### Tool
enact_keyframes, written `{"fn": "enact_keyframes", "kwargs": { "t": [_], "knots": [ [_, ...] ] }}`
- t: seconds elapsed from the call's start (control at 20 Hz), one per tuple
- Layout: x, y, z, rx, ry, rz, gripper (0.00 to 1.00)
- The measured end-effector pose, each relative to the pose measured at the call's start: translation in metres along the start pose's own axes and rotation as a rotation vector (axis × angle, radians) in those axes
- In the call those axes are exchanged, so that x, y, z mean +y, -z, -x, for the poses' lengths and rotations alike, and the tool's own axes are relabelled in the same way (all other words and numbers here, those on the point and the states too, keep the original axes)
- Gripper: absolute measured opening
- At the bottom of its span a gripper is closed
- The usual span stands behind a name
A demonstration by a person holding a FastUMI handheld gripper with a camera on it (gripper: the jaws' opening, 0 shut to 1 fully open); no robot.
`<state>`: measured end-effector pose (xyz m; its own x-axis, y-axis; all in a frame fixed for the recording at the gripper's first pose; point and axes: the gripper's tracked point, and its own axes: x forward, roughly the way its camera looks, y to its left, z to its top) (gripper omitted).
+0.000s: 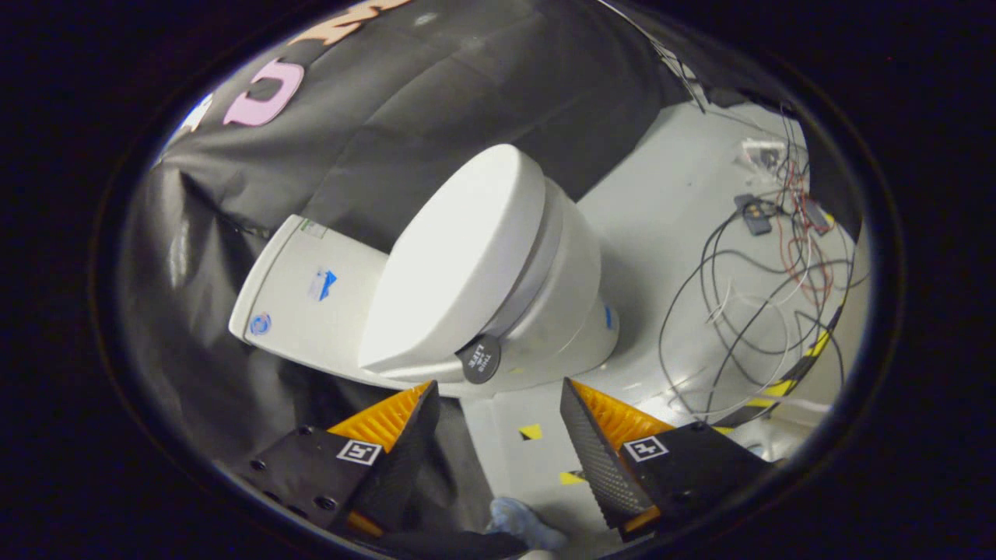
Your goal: Open the toilet lid.
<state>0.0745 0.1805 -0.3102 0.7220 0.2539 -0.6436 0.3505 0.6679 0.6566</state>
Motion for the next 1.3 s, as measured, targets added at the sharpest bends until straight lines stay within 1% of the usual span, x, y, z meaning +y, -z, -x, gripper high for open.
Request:
{"fn": "enact_keyframes", "kwargs": {
  "t": [0.05, 0.15, 0.25, 0.3, 0.4, 0.5, 0.6, 0.7, 0.9, 1.0, 1.1, 1.15, 1.25, 1.3],
  "knots": [
    [-0.004, 0.002, -0.001, 0.010, 0.009, -0.018, 0.97],
    [0.001, 0.001, -0.006, 0.021, -0.026, -0.086, 0.97],
    [-0.002, 0.001, -0.012, 0.036, -0.040, -0.163, 0.83],
    [-0.003, 0.005, -0.016, 0.055, -0.044, -0.192, 0.83],
    [0.006, 0.015, -0.020, 0.090, -0.078, -0.245, 0.83],
    [0.014, 0.013, -0.021, 0.090, -0.100, -0.242, 0.83],
    [0.008, 0.006, -0.020, 0.069, -0.078, -0.201, 0.83],
    [0.001, 0.003, -0.018, 0.061, -0.059, -0.204, 0.83],
    [-0.025, -0.003, -0.017, 0.046, 0.003, -0.277, 0.83],
    [-0.028, -0.009, -0.016, 0.022, 0.000, -0.311, 0.83],
    [-0.024, -0.014, -0.017, 0.008, -0.022, -0.325, 0.83],
    [-0.017, -0.012, -0.020, 0.016, -0.046, -0.327, 0.83],
    [0.005, -0.014, -0.026, 0.027, -0.125, -0.372, 0.83],
    [0.014, -0.015, -0.028, 0.032, -0.135, -0.410, 0.67]
  ]
}}
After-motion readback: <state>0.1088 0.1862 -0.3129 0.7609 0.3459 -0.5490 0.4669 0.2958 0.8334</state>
